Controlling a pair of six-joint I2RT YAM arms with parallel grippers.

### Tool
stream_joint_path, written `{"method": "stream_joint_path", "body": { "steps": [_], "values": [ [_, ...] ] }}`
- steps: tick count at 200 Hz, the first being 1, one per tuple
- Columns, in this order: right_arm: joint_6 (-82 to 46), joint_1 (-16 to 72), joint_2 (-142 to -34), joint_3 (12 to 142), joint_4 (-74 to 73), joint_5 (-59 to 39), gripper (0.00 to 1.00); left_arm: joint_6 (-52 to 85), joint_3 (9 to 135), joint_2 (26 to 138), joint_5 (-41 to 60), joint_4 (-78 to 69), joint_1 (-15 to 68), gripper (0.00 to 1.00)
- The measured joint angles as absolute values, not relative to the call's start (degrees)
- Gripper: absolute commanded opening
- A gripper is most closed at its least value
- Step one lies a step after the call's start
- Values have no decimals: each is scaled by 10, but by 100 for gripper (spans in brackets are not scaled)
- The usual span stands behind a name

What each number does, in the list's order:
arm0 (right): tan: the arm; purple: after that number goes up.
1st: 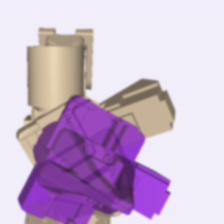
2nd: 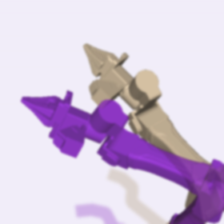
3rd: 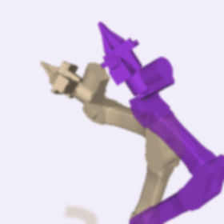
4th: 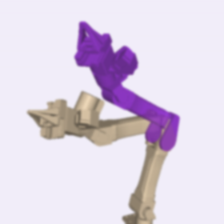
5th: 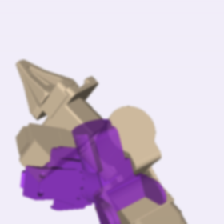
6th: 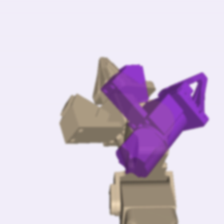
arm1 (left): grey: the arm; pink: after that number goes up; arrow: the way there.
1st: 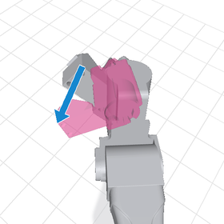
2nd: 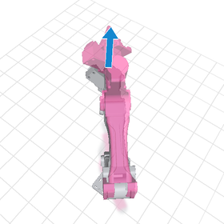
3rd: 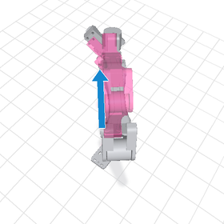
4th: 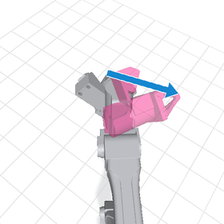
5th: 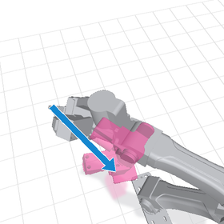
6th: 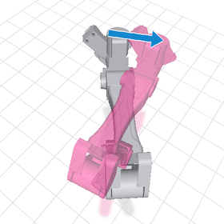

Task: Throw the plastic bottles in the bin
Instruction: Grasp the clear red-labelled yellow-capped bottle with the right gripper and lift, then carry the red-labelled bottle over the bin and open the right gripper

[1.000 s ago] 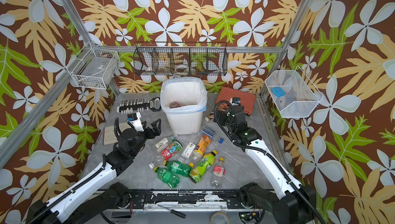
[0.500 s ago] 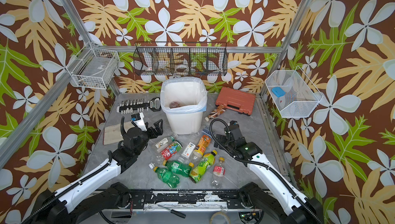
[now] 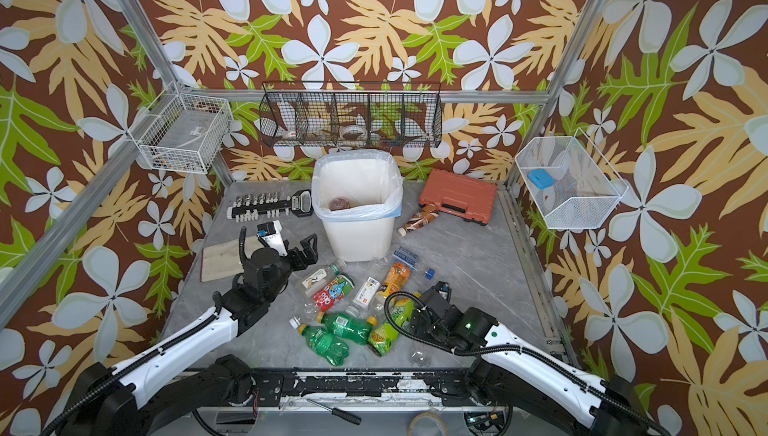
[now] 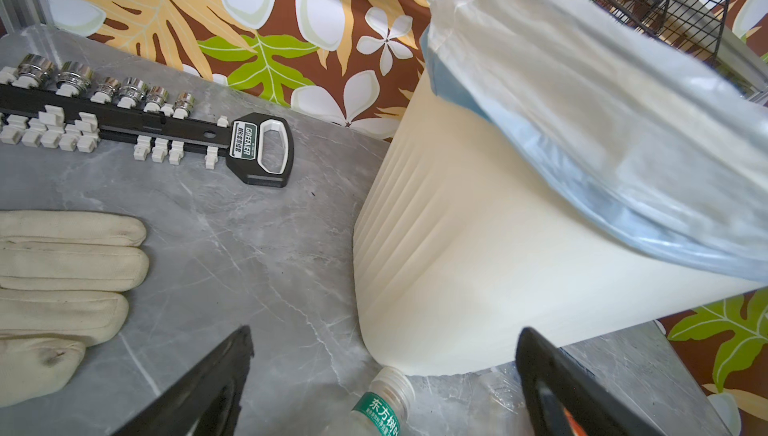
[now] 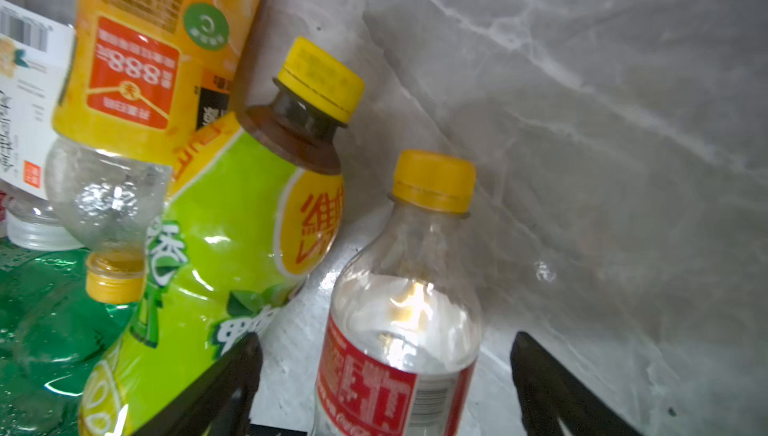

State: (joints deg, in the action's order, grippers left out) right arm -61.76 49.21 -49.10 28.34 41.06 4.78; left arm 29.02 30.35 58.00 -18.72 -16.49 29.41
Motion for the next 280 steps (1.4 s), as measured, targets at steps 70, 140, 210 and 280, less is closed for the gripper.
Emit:
{"method": "stream_joint_path", "body": {
  "steps": [70, 140, 210, 280],
  "values": [
    [-672, 530, -548, 261, 363, 60, 72, 296, 300, 576, -196, -155, 294, 100],
    [-670, 530, -553, 263, 348, 81, 57, 298, 296, 580, -205, -148, 294, 100],
    [-603, 492, -522, 389, 421, 197, 57, 299, 303, 592, -217, -137, 294, 100],
    [-398, 457, -591, 616, 307, 344, 56, 312, 291, 588, -231, -114, 289, 100]
  ]
}}
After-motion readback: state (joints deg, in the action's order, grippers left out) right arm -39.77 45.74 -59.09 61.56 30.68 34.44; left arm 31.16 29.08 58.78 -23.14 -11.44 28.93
